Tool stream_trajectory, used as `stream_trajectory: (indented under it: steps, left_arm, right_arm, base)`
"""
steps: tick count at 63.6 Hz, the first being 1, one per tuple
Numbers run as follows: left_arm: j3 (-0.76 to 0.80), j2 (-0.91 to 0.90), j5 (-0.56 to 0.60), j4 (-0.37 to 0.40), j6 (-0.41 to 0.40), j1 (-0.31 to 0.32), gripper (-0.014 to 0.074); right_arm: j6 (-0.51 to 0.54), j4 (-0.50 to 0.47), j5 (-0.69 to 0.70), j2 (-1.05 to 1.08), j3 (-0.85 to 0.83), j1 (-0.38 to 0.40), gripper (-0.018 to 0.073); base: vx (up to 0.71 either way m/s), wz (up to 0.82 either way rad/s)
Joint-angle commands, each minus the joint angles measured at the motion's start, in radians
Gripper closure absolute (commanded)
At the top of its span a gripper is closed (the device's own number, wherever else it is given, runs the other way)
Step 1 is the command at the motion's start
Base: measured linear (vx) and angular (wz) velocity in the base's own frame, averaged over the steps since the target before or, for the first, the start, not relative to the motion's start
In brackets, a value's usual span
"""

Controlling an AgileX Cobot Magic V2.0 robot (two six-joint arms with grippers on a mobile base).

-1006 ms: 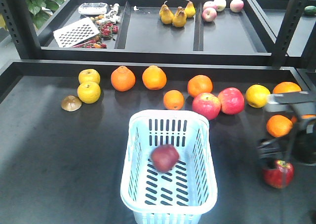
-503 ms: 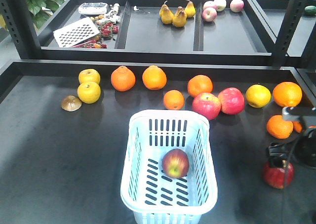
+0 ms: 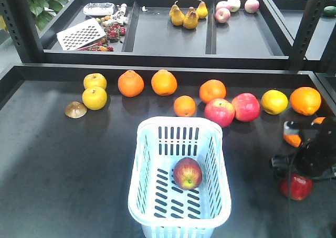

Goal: Pick three apples into basket with both arms
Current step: 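Move the right gripper to the next red apple and grasp it, then carry the second red apple into the basket and open the right gripper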

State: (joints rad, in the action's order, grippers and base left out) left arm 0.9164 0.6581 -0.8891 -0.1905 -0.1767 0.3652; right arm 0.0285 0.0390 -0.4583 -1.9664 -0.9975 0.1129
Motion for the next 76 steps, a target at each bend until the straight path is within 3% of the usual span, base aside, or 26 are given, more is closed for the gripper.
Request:
stream_trajectory:
  steps: [1, 11, 24, 33, 45, 58, 65, 76]
  left_arm:
    - [0.024, 0.002, 0.056, -0.008, -0.007, -0.002, 0.0006]
    - [0.024, 0.002, 0.056, -0.008, -0.007, -0.002, 0.0006]
    - [0.024, 0.002, 0.056, -0.008, -0.007, -0.002, 0.0006]
    - [0.024, 0.002, 0.056, -0.007, -0.007, -0.002, 0.0006]
    - [0.024, 0.002, 0.056, -0.007, -0.007, -0.002, 0.0006]
    - [0.024, 0.002, 0.056, -0.007, -0.007, -0.002, 0.0006]
    - [0.024, 0.002, 0.056, -0.007, -0.007, -0.002, 0.0006]
    - [0.024, 0.002, 0.056, -0.007, -0.007, -0.002, 0.0006]
  right_arm:
    - [-0.002, 0.010, 0.021, 0.002, -0.025, 0.007, -0.0091]
    - [-0.012, 0.010, 0.027, -0.032, -0.025, 0.007, -0.0026]
    - [-0.021, 0.010, 0.031, -0.015, -0.025, 0.007, 0.0220]
    - [-0.017, 0.010, 0.022, 0.046, -0.025, 0.007, 0.0321]
    - [-0.009, -0.001, 0.005, 0.204, -0.014, 0.003, 0.0322]
    - [0.001, -0.061, -0.111, 0.438, -0.014, -0.027, 0.0318]
    - [0.001, -0.069, -0.187, 0.549, -0.014, -0.096, 0.0316]
    - [-0.002, -0.094, -0.301, 0.687, -0.014, -0.280, 0.0315]
  base:
    - [0.00, 0.00]
    - [0.00, 0.00]
    - [0.00, 0.00]
    - [0.00, 0.00]
    - [0.00, 0.00]
    - [0.00, 0.00]
    - [0.00, 0.00]
    - [0.00, 0.00]
